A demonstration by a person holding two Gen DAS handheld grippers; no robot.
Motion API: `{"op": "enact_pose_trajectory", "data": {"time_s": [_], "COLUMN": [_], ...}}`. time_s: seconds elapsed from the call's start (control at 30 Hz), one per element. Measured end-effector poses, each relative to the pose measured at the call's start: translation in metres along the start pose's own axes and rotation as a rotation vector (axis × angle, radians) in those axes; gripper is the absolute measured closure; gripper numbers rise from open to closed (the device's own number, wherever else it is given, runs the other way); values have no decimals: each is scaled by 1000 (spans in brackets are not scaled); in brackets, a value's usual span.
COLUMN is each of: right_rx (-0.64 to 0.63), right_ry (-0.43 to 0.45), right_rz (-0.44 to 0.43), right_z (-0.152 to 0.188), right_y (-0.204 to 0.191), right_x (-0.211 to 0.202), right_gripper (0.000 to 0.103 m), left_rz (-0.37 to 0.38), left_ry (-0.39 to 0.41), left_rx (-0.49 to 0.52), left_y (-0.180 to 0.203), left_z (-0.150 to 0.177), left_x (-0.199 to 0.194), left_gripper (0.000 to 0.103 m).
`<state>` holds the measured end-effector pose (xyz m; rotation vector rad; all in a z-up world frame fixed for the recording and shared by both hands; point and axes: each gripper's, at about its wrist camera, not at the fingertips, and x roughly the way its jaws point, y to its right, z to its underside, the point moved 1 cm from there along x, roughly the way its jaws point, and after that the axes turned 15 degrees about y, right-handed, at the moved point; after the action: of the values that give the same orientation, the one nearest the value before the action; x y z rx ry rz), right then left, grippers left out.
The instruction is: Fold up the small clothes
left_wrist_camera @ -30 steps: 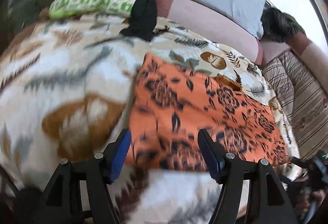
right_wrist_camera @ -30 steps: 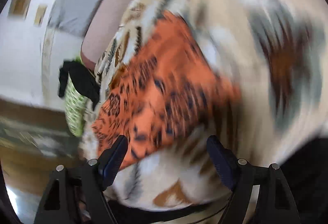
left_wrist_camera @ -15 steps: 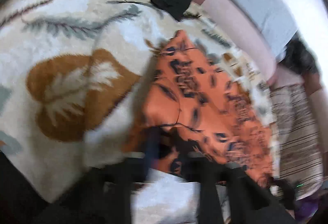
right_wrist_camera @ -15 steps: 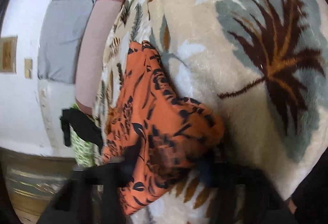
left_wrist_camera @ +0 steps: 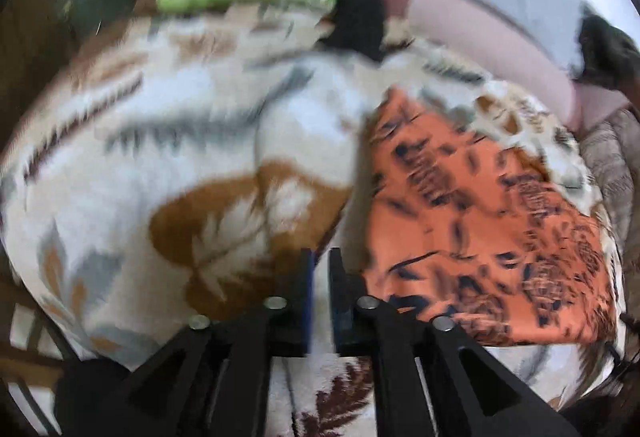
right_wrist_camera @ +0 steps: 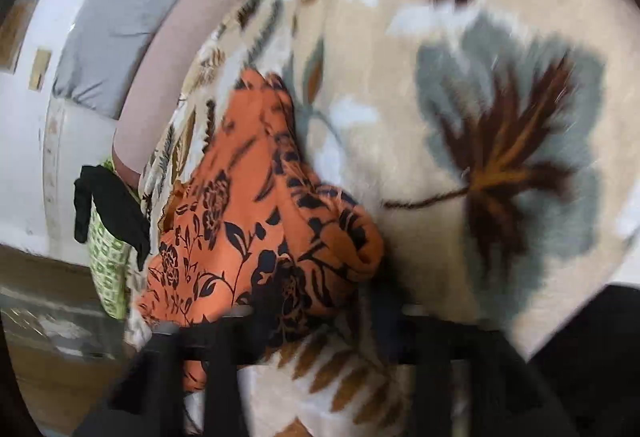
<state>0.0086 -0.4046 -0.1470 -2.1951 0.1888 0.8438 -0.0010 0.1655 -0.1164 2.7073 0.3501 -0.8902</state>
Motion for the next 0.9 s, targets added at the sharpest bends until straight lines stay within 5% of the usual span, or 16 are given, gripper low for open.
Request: {"op": "enact_pose_trajectory", "data": {"time_s": [0.07,0.17,0.3,0.4,0.47,0.5,0.57,0.63,0.7,0.8,0.9], "right_rx": [-45,-77,-228,-261,-282,-353,-203,-172,-238,-338,-454], "right_ry": [57,95,-118,-345,-487,-494,-476,-362,-294,-492,-597], "right_rz": [16,-57,-274,-386,-386,-311,-310,-252,-259,-414,-366], "right_z": [-9,-17,1,27,44,44,19,-9,-20,9,37], "right_y": [-6,-29,-94,-125,-134,-133,-117,-116,-134,-185,-219], "right_x": [-22,-45,-16,38,80,107,127,118,103,121,177], "right_gripper": [31,31,31,31,30,32,37,35,34,30,30], "left_rz": [63,186,279,277,165,167,162,127,173,223,203], "left_ry": [45,76,31,-53,-117,-125,-85,-10,-25,-50,-72], "left_rx": [15,78,165,235,336,342,339,339,291,307,364], "left_y": [11,49,100,121,125,122,115,109,103,112,119], "left_z": [-7,-14,-3,14,28,30,18,8,3,14,29], "left_x": [-13,-20,0,31,61,67,57,46,43,53,64], "left_gripper": [56,53,53,53,53,53,55,54,53,51,51]}}
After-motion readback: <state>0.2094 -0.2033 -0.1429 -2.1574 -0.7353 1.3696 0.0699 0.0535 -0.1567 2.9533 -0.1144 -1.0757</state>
